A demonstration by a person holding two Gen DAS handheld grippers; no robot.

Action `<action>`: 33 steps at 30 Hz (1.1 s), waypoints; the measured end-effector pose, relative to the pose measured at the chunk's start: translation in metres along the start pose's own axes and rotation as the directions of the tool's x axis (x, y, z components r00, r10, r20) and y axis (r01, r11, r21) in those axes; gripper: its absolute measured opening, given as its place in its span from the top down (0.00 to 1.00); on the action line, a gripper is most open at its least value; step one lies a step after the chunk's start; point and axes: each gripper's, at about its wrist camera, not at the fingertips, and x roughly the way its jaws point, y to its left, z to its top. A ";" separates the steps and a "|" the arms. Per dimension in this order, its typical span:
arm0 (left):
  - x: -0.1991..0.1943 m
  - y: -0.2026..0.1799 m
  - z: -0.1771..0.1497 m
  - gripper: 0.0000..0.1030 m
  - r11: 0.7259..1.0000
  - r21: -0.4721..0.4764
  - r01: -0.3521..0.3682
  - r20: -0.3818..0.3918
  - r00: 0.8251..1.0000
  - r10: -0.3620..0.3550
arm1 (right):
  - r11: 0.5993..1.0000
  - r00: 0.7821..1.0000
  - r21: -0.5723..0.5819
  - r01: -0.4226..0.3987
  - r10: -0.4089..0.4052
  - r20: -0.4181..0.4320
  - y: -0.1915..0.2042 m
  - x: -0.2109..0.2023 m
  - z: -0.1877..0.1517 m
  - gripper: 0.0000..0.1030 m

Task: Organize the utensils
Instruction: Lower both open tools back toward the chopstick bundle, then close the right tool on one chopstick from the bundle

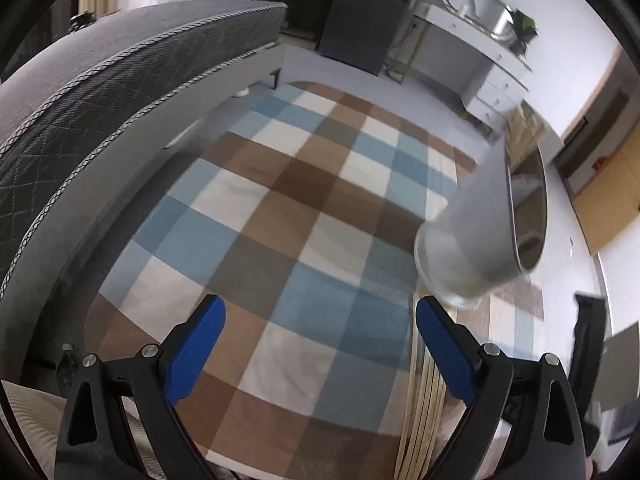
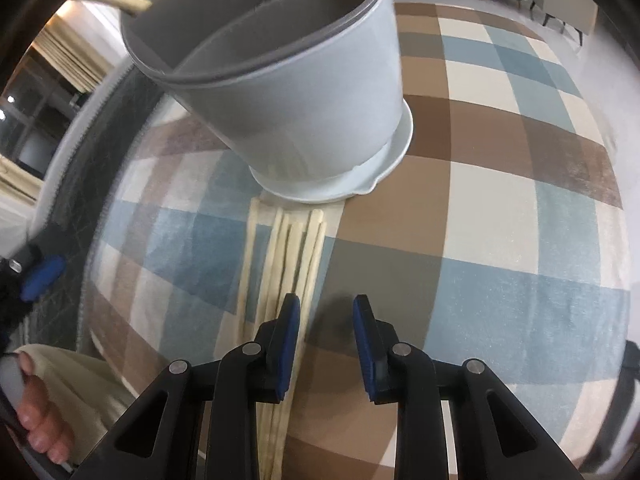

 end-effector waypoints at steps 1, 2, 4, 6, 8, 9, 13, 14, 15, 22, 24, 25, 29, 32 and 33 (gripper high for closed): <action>-0.001 0.002 0.002 0.09 1.000 -0.015 0.007 0.004 1.000 -0.007 | 1.000 1.000 -0.008 0.011 -0.011 -0.009 0.001 0.002 0.002 0.73; -0.001 0.005 0.004 0.09 0.999 -0.030 0.017 0.006 1.000 -0.017 | 0.999 0.999 -0.023 0.029 -0.029 -0.015 0.004 0.002 0.003 0.73; -0.002 0.009 0.006 0.09 0.998 -0.052 0.025 0.002 1.000 -0.025 | 0.996 0.997 -0.052 0.069 -0.070 -0.028 0.010 0.004 0.004 0.74; -0.001 0.014 0.007 0.09 0.997 -0.075 0.033 -0.008 0.999 -0.034 | 0.993 0.994 -0.062 0.100 -0.103 -0.041 0.014 0.006 0.004 0.74; -0.002 0.018 0.008 0.09 0.995 -0.090 0.043 -0.018 0.999 -0.045 | 0.988 0.989 -0.077 0.130 -0.135 -0.055 0.021 0.007 0.006 0.74; -0.002 0.019 0.008 0.09 0.994 -0.096 0.051 -0.024 0.998 -0.053 | 0.986 0.987 -0.087 0.144 -0.149 -0.060 0.024 0.007 0.005 0.74; -0.004 0.019 0.010 0.09 0.993 -0.101 0.062 -0.030 0.997 -0.066 | 0.982 0.981 -0.096 0.164 -0.173 -0.093 0.029 0.010 0.009 0.76; -0.004 0.020 0.011 0.09 0.992 -0.104 0.070 -0.033 0.997 -0.074 | 0.979 0.977 -0.102 0.175 -0.185 -0.109 0.030 0.010 0.010 0.76; -0.004 0.020 0.011 0.09 0.991 -0.107 0.077 -0.035 0.996 -0.081 | 0.975 0.973 -0.117 0.187 -0.200 -0.116 0.033 0.011 0.011 0.76; -0.001 0.020 0.013 0.09 0.988 -0.121 0.093 -0.062 0.993 -0.101 | 0.957 0.956 -0.169 0.234 -0.258 -0.137 0.047 0.019 0.010 0.79; -0.001 0.020 0.013 0.09 0.988 -0.124 0.095 -0.061 0.993 -0.103 | 0.962 0.960 -0.156 0.226 -0.247 -0.134 0.046 0.019 0.011 0.79; -0.001 0.020 0.013 0.09 0.988 -0.122 0.093 -0.060 0.993 -0.101 | 0.962 0.960 -0.153 0.228 -0.248 -0.127 0.046 0.019 0.011 0.78; 0.000 0.022 0.011 0.09 0.989 -0.122 0.085 -0.066 0.993 -0.094 | 0.961 0.966 -0.158 0.227 -0.243 -0.087 0.044 0.017 0.016 0.76; 0.004 0.024 0.011 0.09 0.990 -0.123 0.073 -0.080 0.993 -0.084 | 0.965 0.972 -0.149 0.217 -0.228 -0.062 0.046 0.017 0.021 0.78; 0.006 0.024 0.011 0.09 0.990 -0.122 0.072 -0.085 0.993 -0.082 | 0.966 0.974 -0.148 0.213 -0.223 -0.049 0.047 0.017 0.021 0.80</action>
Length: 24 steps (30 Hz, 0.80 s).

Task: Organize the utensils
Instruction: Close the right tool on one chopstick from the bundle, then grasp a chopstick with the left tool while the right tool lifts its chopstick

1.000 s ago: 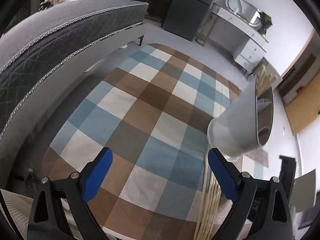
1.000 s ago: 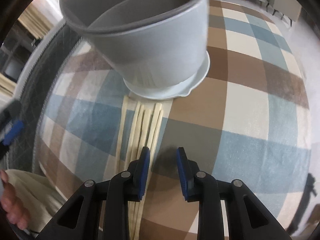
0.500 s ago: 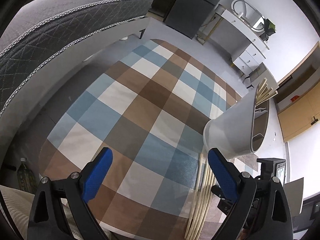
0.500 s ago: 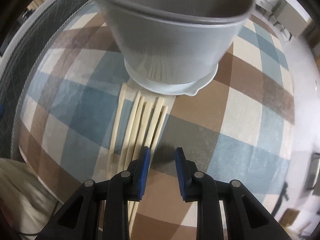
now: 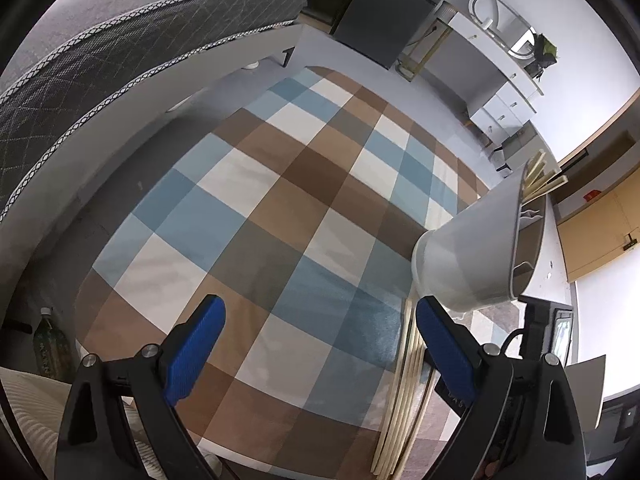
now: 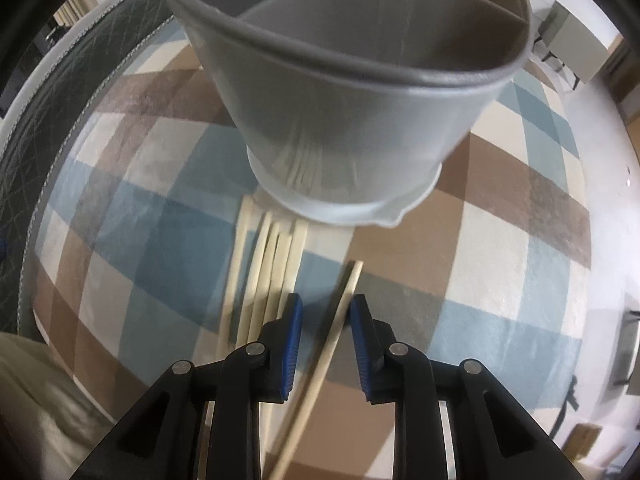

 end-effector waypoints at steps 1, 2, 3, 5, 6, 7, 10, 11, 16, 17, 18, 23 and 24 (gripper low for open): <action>0.002 0.000 0.000 0.09 1.000 0.002 -0.004 -0.005 1.000 0.004 | 1.000 1.000 -0.003 0.000 0.000 0.006 0.001 0.000 -0.001 0.91; 0.003 0.001 -0.001 0.09 1.000 0.005 -0.010 -0.009 1.000 0.010 | 1.000 1.000 -0.011 -0.005 0.005 0.017 0.002 -0.001 -0.001 0.96; 0.006 0.001 -0.001 0.09 1.000 0.012 -0.018 -0.015 1.000 0.018 | 1.000 1.000 -0.016 -0.016 0.016 0.027 0.004 -0.002 -0.003 0.96; 0.010 -0.001 -0.003 0.09 0.999 0.030 -0.028 -0.026 0.999 0.029 | 0.999 0.998 -0.019 -0.034 0.035 0.056 0.008 -0.004 -0.009 0.96; 0.013 -0.003 -0.004 0.09 0.999 0.041 -0.035 -0.031 0.999 0.036 | 0.999 0.996 -0.014 -0.044 0.045 0.073 0.006 -0.006 -0.011 0.96; 0.015 -0.005 -0.006 0.09 0.998 0.053 -0.041 -0.036 0.998 0.043 | 0.998 0.994 -0.006 -0.057 0.058 0.098 0.002 -0.009 -0.014 0.96; 0.025 -0.014 -0.010 0.10 0.994 0.096 -0.046 -0.063 0.997 0.052 | 0.993 0.976 0.018 -0.119 0.113 0.184 -0.014 -0.024 -0.022 0.96; 0.030 -0.018 -0.012 0.10 0.992 0.115 -0.047 -0.074 0.996 0.056 | 0.991 0.968 0.023 -0.134 0.126 0.216 -0.021 -0.030 -0.025 0.96; 0.054 -0.043 -0.021 0.10 0.975 0.214 -0.063 -0.117 0.989 0.090 | 0.969 0.901 0.056 -0.240 0.201 0.384 -0.049 -0.061 -0.039 0.96; 0.061 -0.047 -0.023 0.10 0.971 0.228 -0.068 -0.131 0.986 0.100 | 0.967 0.891 0.062 -0.248 0.203 0.406 -0.055 -0.065 -0.042 0.96; 0.065 -0.050 -0.024 0.10 0.969 0.234 -0.074 -0.139 0.984 0.109 | 0.963 0.878 0.066 -0.261 0.208 0.431 -0.060 -0.068 -0.044 0.96; 0.086 -0.070 -0.029 0.10 0.958 0.272 -0.090 -0.162 0.977 0.138 | 0.937 0.811 0.088 -0.338 0.243 0.532 -0.087 -0.086 -0.051 0.96; 0.089 -0.075 -0.030 0.10 0.951 0.293 -0.101 -0.157 0.976 0.153 | 0.934 0.804 0.092 -0.344 0.242 0.544 -0.094 -0.090 -0.049 0.96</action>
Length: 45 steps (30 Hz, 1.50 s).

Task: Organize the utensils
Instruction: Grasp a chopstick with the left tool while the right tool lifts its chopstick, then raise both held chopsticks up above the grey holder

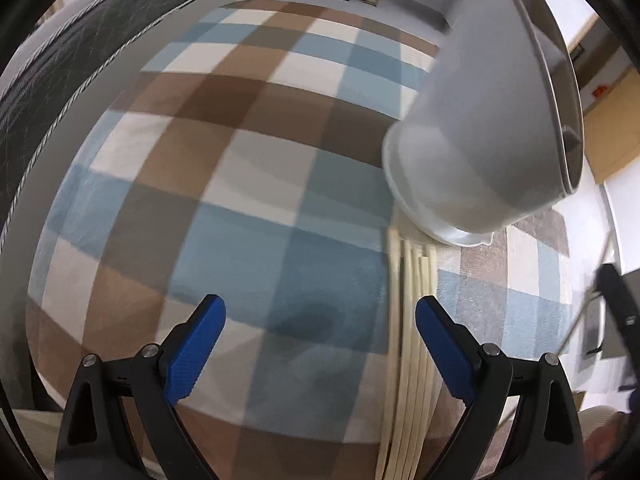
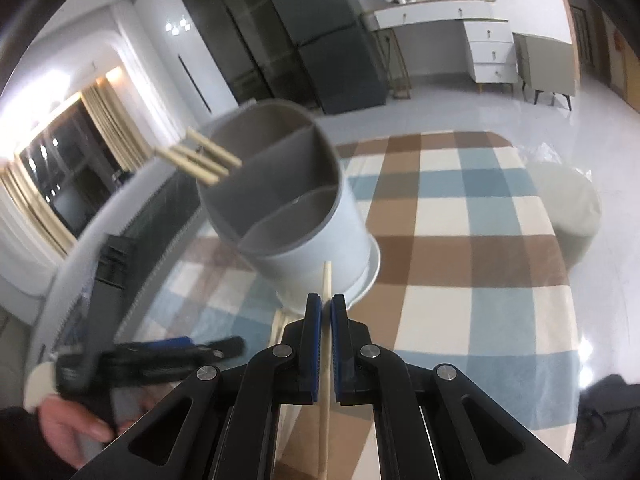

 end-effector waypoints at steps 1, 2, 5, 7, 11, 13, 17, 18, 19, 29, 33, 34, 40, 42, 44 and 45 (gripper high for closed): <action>0.002 -0.005 0.001 0.13 1.000 0.015 -0.014 0.002 1.000 0.014 | 1.000 1.000 0.007 -0.004 0.004 0.011 -0.003 -0.002 0.001 0.96; 0.003 -0.008 0.002 0.17 0.999 0.023 -0.023 0.004 1.000 0.023 | 1.000 1.000 0.019 -0.016 0.016 0.021 -0.006 -0.005 0.000 0.96; 0.010 -0.014 0.006 0.17 0.998 0.033 -0.052 0.003 0.999 0.052 | 0.998 0.998 0.054 -0.036 0.034 0.050 -0.020 -0.014 0.003 0.96; 0.015 -0.014 0.009 0.20 0.997 0.024 -0.067 -0.006 0.998 0.067 | 0.996 0.996 0.073 -0.055 0.050 0.070 -0.026 -0.020 0.005 0.96; 0.023 -0.015 0.015 0.25 0.996 0.003 -0.089 -0.013 0.996 0.090 | 0.993 0.993 0.087 -0.081 0.073 0.096 -0.032 -0.026 0.008 0.96; 0.025 -0.019 0.017 0.25 0.993 0.018 -0.114 -0.003 0.993 0.114 | 0.993 0.991 0.083 -0.090 0.081 0.105 -0.032 -0.027 0.009 0.96; 0.027 -0.028 0.019 0.34 0.989 0.057 -0.138 0.019 0.990 0.137 | 0.993 0.990 0.072 -0.097 0.088 0.113 -0.034 -0.027 0.010 0.96; 0.027 -0.031 0.019 0.36 0.987 0.066 -0.144 0.020 0.990 0.143 | 0.992 0.990 0.075 -0.097 0.088 0.113 -0.035 -0.028 0.010 0.96; 0.027 -0.033 0.019 0.43 0.988 0.072 -0.136 0.018 0.991 0.136 | 0.992 0.990 0.078 -0.095 0.085 0.116 -0.037 -0.027 0.010 0.96; 0.021 -0.043 0.016 0.98 0.992 0.110 -0.059 0.013 0.998 0.058 | 0.990 0.988 0.099 -0.101 0.088 0.127 -0.044 -0.032 0.011 0.96; -0.006 -0.033 0.011 0.98 0.997 0.076 -0.031 0.107 0.994 0.022 | 0.994 0.986 0.063 -0.094 0.085 0.143 -0.036 -0.037 0.010 0.96; -0.016 -0.030 0.010 0.98 0.998 0.067 -0.017 0.142 0.990 0.007 | 0.994 0.985 0.058 -0.092 0.083 0.149 -0.035 -0.039 0.010 0.96; -0.077 -0.026 -0.011 0.99 0.997 0.049 0.056 0.314 0.947 -0.069 | 0.997 0.979 0.012 -0.077 0.073 0.191 -0.020 -0.053 0.008 0.96; -0.089 -0.025 -0.015 0.99 0.997 0.058 0.051 0.337 0.939 -0.067 | 0.998 0.976 -0.010 -0.070 0.070 0.205 -0.014 -0.057 0.007 0.96; -0.096 -0.025 -0.019 0.99 0.997 0.059 0.057 0.337 0.939 -0.074 | 0.998 0.975 -0.040 -0.056 0.063 0.212 -0.005 -0.059 0.005 0.96; -0.097 -0.024 -0.018 0.99 0.997 0.057 0.059 0.334 0.940 -0.075 | 0.998 0.976 -0.057 -0.035 0.046 0.212 0.000 -0.059 0.004 0.96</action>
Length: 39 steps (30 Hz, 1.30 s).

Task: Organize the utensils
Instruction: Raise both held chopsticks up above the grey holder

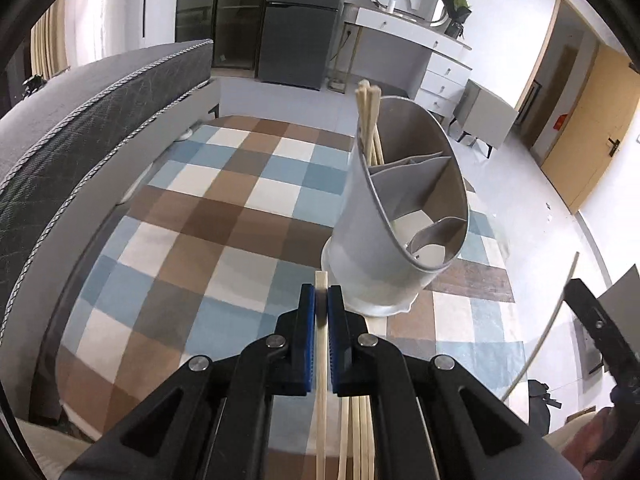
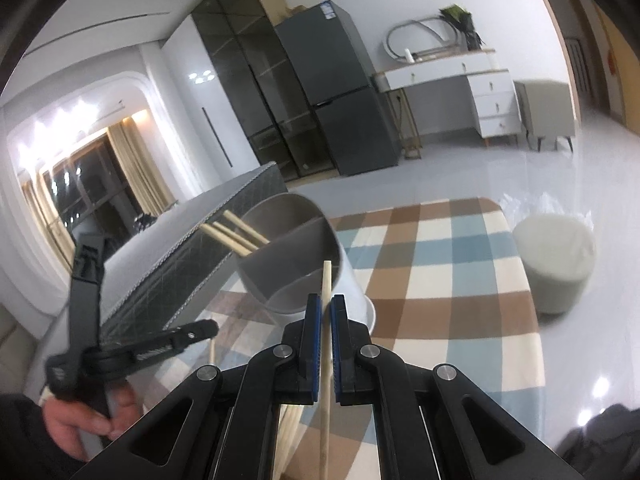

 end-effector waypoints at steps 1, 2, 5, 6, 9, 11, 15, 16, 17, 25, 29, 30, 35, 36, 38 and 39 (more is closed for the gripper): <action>-0.001 0.003 0.002 0.99 1.000 -0.006 0.013 -0.009 1.000 -0.013 | 0.999 1.000 -0.024 0.027 -0.027 -0.006 0.004 0.001 -0.001 0.96; 0.000 0.006 0.007 0.99 1.000 -0.011 0.021 -0.014 1.000 -0.021 | 0.997 0.999 -0.054 0.051 -0.052 -0.011 0.009 0.002 -0.002 0.96; -0.009 0.011 0.013 0.99 0.999 -0.023 0.038 0.003 0.999 -0.038 | 0.996 0.998 -0.066 0.055 -0.056 -0.023 0.017 0.003 -0.007 0.96; -0.014 0.012 0.013 0.99 0.998 -0.036 0.051 0.015 0.999 -0.051 | 0.997 0.998 -0.062 0.054 -0.056 -0.025 0.018 0.002 -0.008 0.96; -0.027 0.016 0.021 0.99 0.992 -0.077 0.102 0.063 0.993 -0.097 | 0.997 0.998 -0.059 0.049 -0.051 -0.025 0.022 -0.003 -0.007 0.96; -0.039 0.016 0.027 0.99 0.989 -0.089 0.122 0.106 0.988 -0.112 | 0.997 0.999 -0.060 0.044 -0.045 -0.011 0.026 -0.007 -0.004 0.96; -0.064 0.013 0.045 0.99 0.979 -0.115 0.168 0.212 0.967 -0.141 | 0.997 0.999 -0.072 0.024 -0.022 0.032 0.036 -0.017 0.016 0.96; -0.071 0.011 0.051 0.99 0.977 -0.121 0.178 0.242 0.959 -0.145 | 0.997 0.999 -0.077 0.021 -0.018 0.042 0.038 -0.018 0.021 0.96; -0.078 0.009 0.059 0.99 0.975 -0.124 0.184 0.275 0.951 -0.145 | 0.996 0.998 -0.085 0.019 -0.014 0.054 0.041 -0.020 0.027 0.96; -0.109 -0.006 0.106 0.99 0.976 -0.108 0.189 0.505 0.856 -0.110 | 0.982 0.983 -0.184 -0.027 0.060 0.176 0.061 -0.020 0.097 0.96; -0.101 -0.005 0.130 0.99 0.975 -0.119 0.187 0.573 0.815 -0.087 | 0.960 0.962 -0.275 -0.042 0.113 0.248 0.074 -0.010 0.128 0.96; -0.096 -0.002 0.136 0.99 0.973 -0.128 0.192 0.585 0.807 -0.082 | 0.953 0.958 -0.299 -0.043 0.125 0.259 0.077 -0.005 0.135 0.96; -0.069 0.012 0.156 0.99 0.964 -0.181 0.194 0.641 0.767 -0.034 | 0.930 0.946 -0.362 -0.056 0.166 0.278 0.085 0.029 0.161 0.96; -0.064 0.015 0.159 0.99 0.963 -0.188 0.194 0.648 0.761 -0.028 | 0.927 0.944 -0.369 -0.061 0.173 0.280 0.086 0.033 0.163 0.96; -0.050 0.021 0.164 0.99 0.959 -0.213 0.188 0.654 0.756 -0.003 | 0.921 0.943 -0.384 -0.067 0.184 0.277 0.086 0.050 0.168 0.96; -0.043 0.023 0.166 0.99 0.957 -0.220 0.189 0.656 0.754 0.002 | 0.918 0.942 -0.389 -0.073 0.192 0.275 0.086 0.057 0.169 0.96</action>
